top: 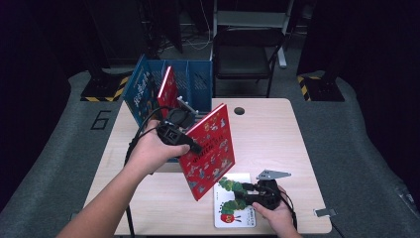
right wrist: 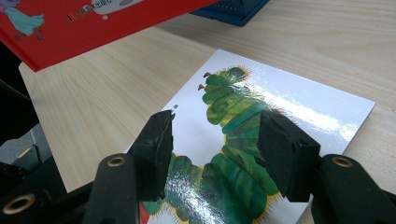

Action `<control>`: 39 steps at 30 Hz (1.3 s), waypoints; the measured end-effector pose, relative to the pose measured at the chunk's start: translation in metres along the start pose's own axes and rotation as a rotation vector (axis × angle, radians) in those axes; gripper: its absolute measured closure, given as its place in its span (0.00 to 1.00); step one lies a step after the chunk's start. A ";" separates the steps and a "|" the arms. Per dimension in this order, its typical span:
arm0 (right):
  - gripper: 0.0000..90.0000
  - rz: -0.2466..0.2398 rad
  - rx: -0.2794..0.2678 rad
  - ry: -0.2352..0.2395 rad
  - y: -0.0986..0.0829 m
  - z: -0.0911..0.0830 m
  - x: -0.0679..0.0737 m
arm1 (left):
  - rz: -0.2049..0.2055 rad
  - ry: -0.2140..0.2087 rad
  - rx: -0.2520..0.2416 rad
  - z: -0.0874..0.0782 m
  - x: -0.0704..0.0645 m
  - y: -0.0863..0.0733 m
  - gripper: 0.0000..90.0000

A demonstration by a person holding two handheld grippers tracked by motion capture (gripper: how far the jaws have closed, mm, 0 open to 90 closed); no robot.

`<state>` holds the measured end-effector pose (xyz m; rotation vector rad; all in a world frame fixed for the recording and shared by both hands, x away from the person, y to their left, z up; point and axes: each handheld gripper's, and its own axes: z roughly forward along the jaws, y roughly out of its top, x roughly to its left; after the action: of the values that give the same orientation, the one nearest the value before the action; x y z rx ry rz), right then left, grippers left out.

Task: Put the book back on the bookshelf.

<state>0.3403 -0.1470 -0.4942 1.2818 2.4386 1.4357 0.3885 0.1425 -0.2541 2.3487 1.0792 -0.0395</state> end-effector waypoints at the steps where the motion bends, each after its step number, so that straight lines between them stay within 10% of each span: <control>1: 0.50 0.001 0.000 0.000 0.000 0.000 0.000 | -0.002 0.005 0.000 -0.001 0.000 0.000 0.88; 39: 0.47 -0.001 0.016 -0.006 -0.001 0.003 0.002 | -0.096 0.099 -0.042 -0.049 0.031 0.011 0.88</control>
<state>0.3398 -0.1442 -0.4961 1.2858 2.4518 1.4131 0.4077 0.1816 -0.2148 2.2811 1.2277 0.0639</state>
